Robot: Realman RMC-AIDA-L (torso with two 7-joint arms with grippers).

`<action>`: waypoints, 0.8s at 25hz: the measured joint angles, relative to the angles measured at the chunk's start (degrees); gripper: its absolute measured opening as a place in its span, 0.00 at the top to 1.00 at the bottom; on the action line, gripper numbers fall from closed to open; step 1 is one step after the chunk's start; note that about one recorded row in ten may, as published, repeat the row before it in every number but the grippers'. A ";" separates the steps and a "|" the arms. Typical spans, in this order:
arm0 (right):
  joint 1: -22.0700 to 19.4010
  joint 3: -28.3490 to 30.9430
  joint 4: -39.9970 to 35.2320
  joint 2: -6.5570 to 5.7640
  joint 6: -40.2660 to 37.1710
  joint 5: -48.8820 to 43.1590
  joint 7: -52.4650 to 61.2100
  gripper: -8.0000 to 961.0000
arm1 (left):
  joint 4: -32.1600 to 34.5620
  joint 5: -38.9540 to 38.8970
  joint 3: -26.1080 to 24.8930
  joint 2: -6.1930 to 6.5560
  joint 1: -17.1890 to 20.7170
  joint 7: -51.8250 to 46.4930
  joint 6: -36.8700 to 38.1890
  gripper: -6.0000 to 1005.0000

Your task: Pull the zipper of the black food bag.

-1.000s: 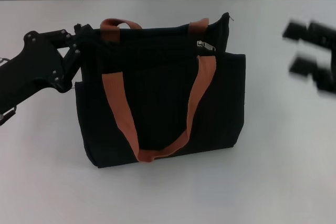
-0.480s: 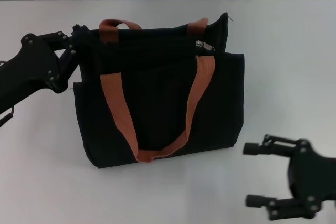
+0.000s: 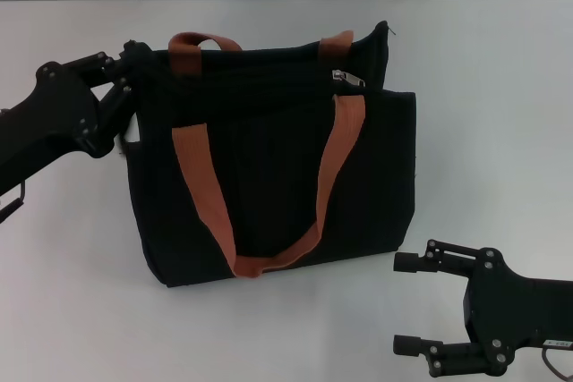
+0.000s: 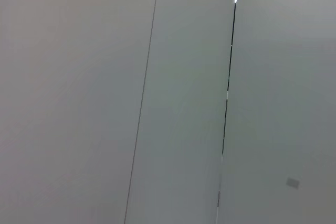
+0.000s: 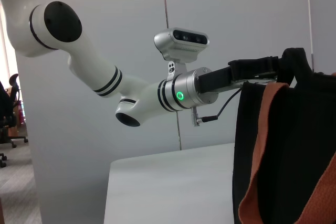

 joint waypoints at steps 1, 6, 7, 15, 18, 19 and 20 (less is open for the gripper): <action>0.00 0.00 0.00 0.00 0.00 0.00 0.00 0.15 | 0.00 0.00 0.00 0.00 0.00 0.00 0.00 0.90; 0.04 0.10 0.19 0.01 0.15 0.00 0.00 0.15 | 0.22 0.37 0.11 0.48 0.01 -1.86 0.19 0.85; 0.04 0.10 0.19 0.01 0.15 0.00 0.00 0.15 | 0.22 0.37 0.11 0.48 0.01 -1.86 0.19 0.84; 0.50 0.17 0.57 0.05 0.24 0.00 0.07 0.15 | 7.16 8.53 1.87 7.37 1.41 -12.59 6.18 0.57; 0.64 -0.10 0.58 0.07 0.26 0.00 0.57 0.15 | 12.36 11.13 1.64 10.23 2.35 -19.80 8.24 0.40; 0.67 -0.03 0.58 0.07 0.28 0.00 0.65 0.15 | 12.91 11.40 1.15 10.71 2.41 -20.91 8.85 0.34; 0.67 -0.03 0.58 0.07 0.28 0.00 0.65 0.15 | 12.91 11.40 1.15 10.71 2.41 -20.91 8.85 0.31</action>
